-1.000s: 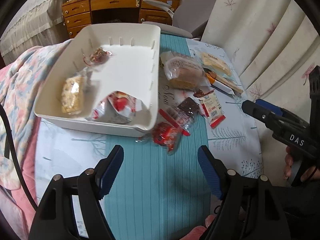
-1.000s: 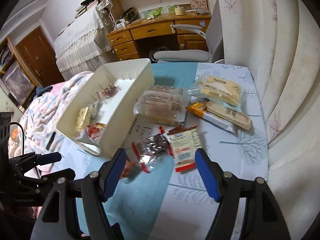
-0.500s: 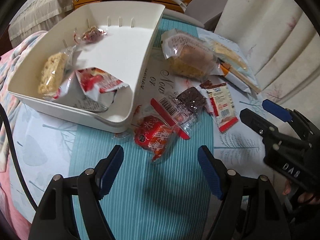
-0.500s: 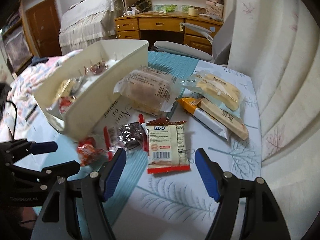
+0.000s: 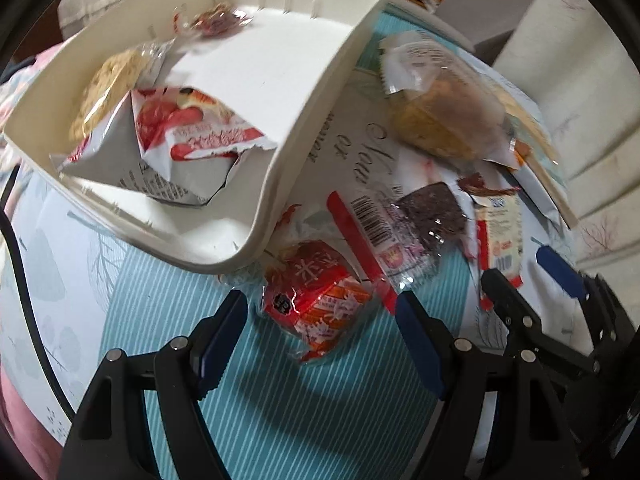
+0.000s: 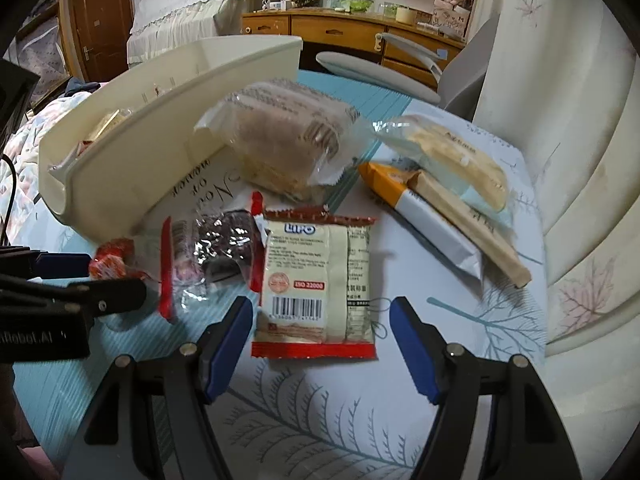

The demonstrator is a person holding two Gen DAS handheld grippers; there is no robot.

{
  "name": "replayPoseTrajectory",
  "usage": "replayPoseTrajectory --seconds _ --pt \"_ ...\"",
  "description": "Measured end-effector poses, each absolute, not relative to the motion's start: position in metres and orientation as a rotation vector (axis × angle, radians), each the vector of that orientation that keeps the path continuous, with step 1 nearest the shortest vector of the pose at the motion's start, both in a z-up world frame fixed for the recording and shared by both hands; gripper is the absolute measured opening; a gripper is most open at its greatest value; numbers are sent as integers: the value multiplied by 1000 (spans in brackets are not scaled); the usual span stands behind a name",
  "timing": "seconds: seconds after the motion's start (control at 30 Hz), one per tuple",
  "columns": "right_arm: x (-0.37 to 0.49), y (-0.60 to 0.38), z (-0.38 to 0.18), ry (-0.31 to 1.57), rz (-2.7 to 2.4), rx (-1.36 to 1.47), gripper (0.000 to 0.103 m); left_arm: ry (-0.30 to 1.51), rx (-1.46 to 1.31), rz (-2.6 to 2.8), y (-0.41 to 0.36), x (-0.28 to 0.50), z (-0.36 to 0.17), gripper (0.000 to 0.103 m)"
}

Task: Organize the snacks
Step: 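Grasp the red-wrapped cake with the left tool while the right tool grasps the LIPO biscuit pack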

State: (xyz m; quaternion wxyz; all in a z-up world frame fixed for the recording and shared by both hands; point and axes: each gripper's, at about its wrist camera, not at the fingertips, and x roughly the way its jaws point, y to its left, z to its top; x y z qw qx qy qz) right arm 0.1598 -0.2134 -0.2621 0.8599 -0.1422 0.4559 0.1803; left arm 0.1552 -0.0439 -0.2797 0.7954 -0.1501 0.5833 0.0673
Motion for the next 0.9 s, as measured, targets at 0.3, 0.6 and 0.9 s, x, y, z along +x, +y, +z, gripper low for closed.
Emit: replayPoseTrajectory --seconds 0.3,0.6,0.9 --pt "167 -216 -271 971 401 -262 63 1282 -375 178 -35 162 -291 68" --pt "172 -218 -272 1009 411 -220 53 1293 -376 172 -37 159 -292 57" --pt "171 -216 -268 1068 408 -183 46 1335 -356 142 -38 147 -287 54"
